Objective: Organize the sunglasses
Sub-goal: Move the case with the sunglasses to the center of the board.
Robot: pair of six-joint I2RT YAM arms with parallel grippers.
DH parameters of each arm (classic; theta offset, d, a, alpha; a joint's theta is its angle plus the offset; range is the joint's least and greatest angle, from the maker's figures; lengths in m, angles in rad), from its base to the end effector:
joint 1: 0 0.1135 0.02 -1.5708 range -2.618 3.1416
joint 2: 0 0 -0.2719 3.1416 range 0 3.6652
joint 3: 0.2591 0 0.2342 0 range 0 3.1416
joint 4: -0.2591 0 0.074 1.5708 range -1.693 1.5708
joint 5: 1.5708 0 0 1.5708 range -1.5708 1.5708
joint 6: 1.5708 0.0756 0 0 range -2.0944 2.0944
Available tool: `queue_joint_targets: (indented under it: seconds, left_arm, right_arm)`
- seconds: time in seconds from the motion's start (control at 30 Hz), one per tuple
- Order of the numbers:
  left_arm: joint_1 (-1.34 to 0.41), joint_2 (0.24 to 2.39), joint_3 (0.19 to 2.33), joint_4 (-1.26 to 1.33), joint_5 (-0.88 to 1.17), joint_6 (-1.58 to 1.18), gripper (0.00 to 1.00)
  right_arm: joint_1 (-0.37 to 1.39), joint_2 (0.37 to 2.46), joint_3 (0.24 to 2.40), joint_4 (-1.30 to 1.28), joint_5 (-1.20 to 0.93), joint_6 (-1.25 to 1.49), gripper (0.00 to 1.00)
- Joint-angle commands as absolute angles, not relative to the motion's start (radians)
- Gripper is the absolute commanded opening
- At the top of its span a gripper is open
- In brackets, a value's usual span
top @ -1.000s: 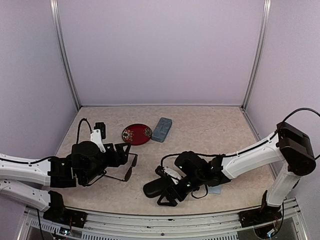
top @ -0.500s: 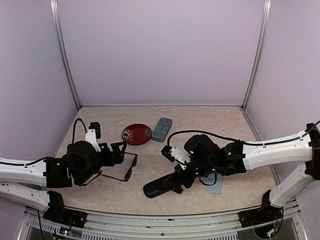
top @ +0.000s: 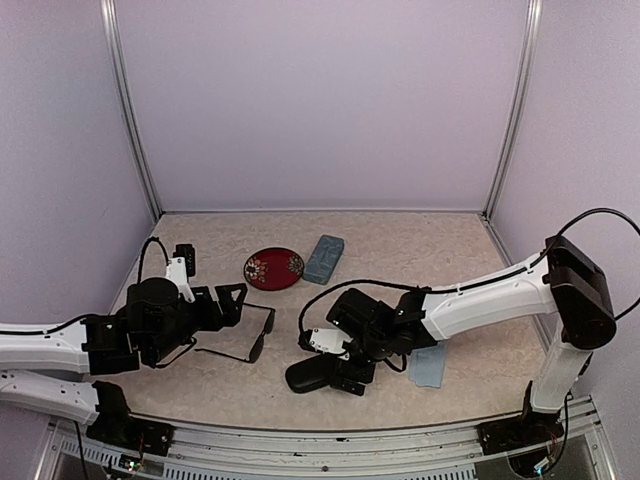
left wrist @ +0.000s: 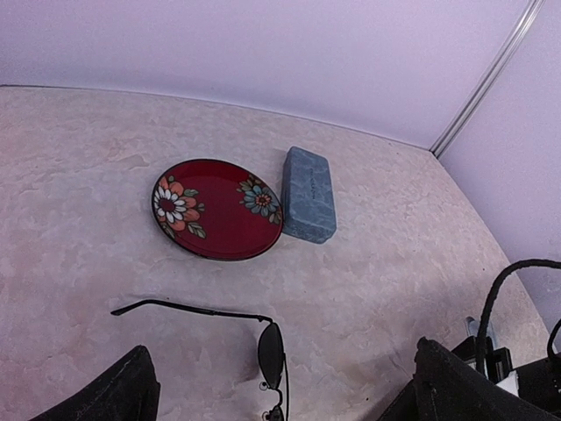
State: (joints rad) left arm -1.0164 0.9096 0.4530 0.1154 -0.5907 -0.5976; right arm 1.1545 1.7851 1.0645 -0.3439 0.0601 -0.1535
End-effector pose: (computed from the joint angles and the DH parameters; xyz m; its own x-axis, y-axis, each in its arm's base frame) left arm 0.1472 -0.1577 0.2364 -0.3875 -0.2619 -0.8839 0.2563 0.8904 -0.3762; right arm 0.1497 0.3274 0.1442 -0.2117 -0.8562 -0.4712 -0.9446 0.3029 -0.1261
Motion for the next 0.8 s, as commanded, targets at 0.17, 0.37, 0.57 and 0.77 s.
queue_joint_targets:
  seconds: [0.17,0.37,0.57,0.77]
  left_arm:
    - [-1.006,0.887,0.418,0.124,-0.562,-0.607,0.99]
    - [-1.005,0.890,0.410,0.134,-0.556,-0.612,0.99]
    - [-1.001,0.902,0.407,0.147,-0.555,-0.604,0.99]
    - [-0.988,0.916,0.414,0.145,-0.560,-0.595,0.99]
  right_arm:
    - [1.154,1.868,1.135,-0.365,0.047,-0.307,1.00]
    - [1.136,1.892,1.144,-0.362,0.009,-0.323,0.97]
    - [1.065,1.827,1.105,-0.337,-0.102,-0.287,0.65]
    - [0.936,1.702,1.033,-0.297,-0.087,-0.202,0.48]
